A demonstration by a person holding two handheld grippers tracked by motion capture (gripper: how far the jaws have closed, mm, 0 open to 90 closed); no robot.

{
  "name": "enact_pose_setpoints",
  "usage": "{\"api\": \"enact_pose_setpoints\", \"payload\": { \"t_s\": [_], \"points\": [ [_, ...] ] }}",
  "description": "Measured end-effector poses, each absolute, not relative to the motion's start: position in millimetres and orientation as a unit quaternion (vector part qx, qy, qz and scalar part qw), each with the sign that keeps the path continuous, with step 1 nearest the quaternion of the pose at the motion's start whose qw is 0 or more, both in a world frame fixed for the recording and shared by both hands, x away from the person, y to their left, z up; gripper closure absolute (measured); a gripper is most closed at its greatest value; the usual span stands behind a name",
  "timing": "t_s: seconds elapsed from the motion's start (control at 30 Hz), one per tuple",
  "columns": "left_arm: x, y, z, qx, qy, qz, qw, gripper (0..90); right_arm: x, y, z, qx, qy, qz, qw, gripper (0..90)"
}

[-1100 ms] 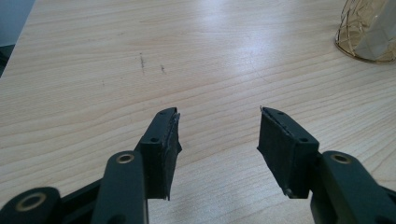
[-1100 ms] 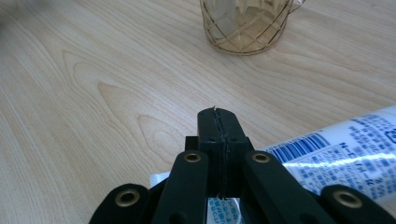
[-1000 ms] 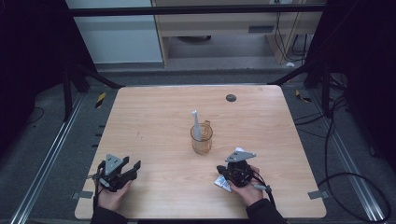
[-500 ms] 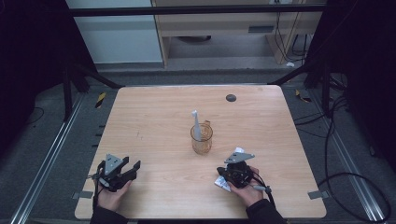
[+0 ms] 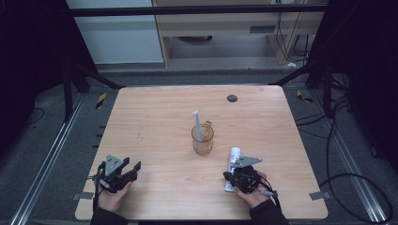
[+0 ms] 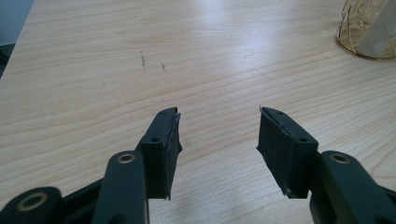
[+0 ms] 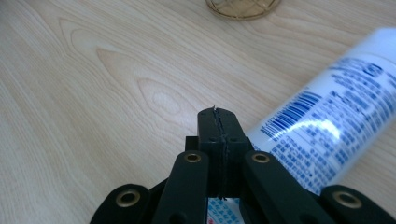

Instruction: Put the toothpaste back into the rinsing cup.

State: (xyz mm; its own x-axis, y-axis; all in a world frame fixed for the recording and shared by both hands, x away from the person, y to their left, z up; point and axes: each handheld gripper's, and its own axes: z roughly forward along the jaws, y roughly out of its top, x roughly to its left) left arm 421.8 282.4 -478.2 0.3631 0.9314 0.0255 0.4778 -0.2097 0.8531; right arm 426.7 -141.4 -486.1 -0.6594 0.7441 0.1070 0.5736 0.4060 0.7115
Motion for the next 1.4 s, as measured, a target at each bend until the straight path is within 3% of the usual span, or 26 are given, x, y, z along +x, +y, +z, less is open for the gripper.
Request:
{"api": "enact_pose_setpoints", "payload": {
  "t_s": [0.63,1.4],
  "points": [
    [421.6,282.3,-478.5,0.724,0.488,0.286,0.395,47.7,414.4,-183.3,-484.7,0.454,0.813,0.336,0.141,90.0],
    [423.4,281.3,-479.3,0.727,0.49,0.284,0.389,48.8,448.5,-208.5,-488.5,0.51,0.775,0.325,0.185,90.0]
  ]
}}
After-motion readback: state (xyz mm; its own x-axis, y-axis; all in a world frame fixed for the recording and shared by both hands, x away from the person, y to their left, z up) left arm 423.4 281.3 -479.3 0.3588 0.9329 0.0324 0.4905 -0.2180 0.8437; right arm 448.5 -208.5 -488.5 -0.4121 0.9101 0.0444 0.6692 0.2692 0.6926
